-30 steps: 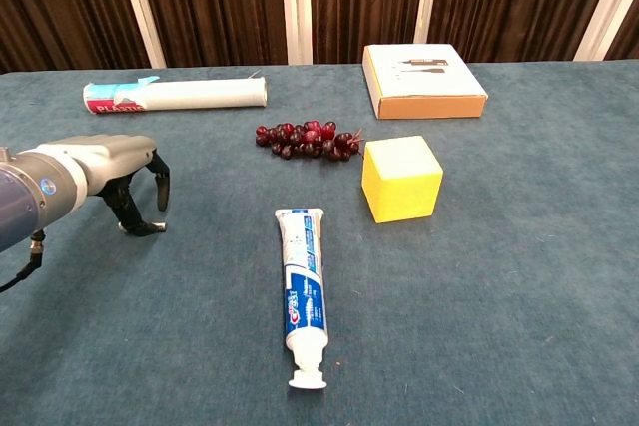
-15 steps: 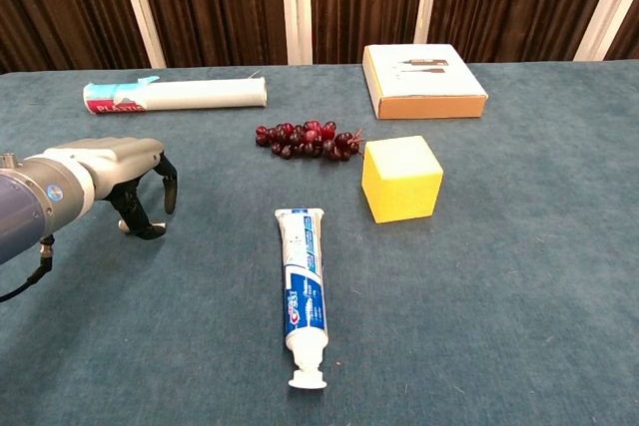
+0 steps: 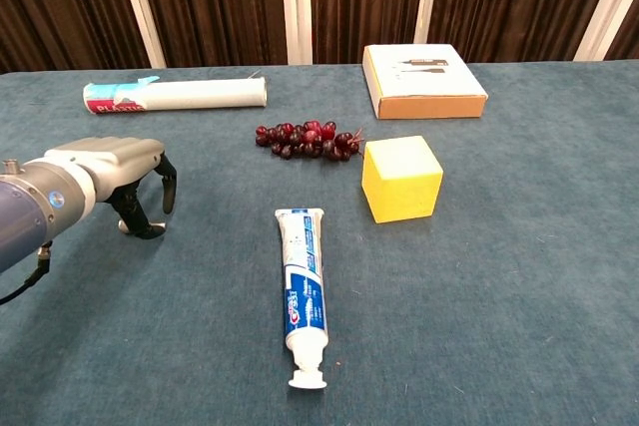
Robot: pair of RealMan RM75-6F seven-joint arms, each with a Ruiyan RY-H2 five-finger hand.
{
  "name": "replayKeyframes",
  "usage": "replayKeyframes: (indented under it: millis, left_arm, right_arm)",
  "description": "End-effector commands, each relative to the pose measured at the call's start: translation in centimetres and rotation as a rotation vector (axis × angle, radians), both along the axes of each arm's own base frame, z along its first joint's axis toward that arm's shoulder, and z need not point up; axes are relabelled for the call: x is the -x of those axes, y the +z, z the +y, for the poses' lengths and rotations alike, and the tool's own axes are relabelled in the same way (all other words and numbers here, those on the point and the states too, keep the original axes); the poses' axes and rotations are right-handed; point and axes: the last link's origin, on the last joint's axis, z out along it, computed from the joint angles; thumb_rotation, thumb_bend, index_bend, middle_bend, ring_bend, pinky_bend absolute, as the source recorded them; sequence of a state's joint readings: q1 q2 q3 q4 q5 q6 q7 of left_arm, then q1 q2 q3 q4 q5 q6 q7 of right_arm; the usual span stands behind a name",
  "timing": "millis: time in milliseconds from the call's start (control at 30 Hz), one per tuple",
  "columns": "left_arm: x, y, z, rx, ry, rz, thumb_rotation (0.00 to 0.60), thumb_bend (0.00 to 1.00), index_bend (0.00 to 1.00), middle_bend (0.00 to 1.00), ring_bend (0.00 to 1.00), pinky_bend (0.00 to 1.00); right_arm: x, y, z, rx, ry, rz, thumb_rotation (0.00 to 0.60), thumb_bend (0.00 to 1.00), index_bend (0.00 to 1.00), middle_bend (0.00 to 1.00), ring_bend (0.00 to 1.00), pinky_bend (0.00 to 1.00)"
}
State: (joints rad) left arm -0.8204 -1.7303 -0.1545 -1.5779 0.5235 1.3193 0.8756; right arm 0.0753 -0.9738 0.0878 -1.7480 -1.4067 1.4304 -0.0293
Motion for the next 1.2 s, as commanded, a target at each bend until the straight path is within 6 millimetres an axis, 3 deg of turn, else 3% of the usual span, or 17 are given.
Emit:
replayKeyframes:
  millis: [33,1200]
  left_arm:
    - [0.07,-0.15,-0.08,0.001,-0.003,0.004,0.6,0.44,0.51,0.15,0.0,0.0]
    - [0.32,-0.68,-0.29,0.0,-0.032,0.061,0.6,0.49,0.56,0.19,0.0,0.0]
  right_arm:
    - [0.02,0.02,-0.02,0.001,0.0,-0.001,0.6,0.15,0.16,0.11,0.08,0.0]
    - [0.22,0.2,-0.03,-0.003,-0.01,-0.016,0.6,0.15,0.16,0.11,0.08,0.0]
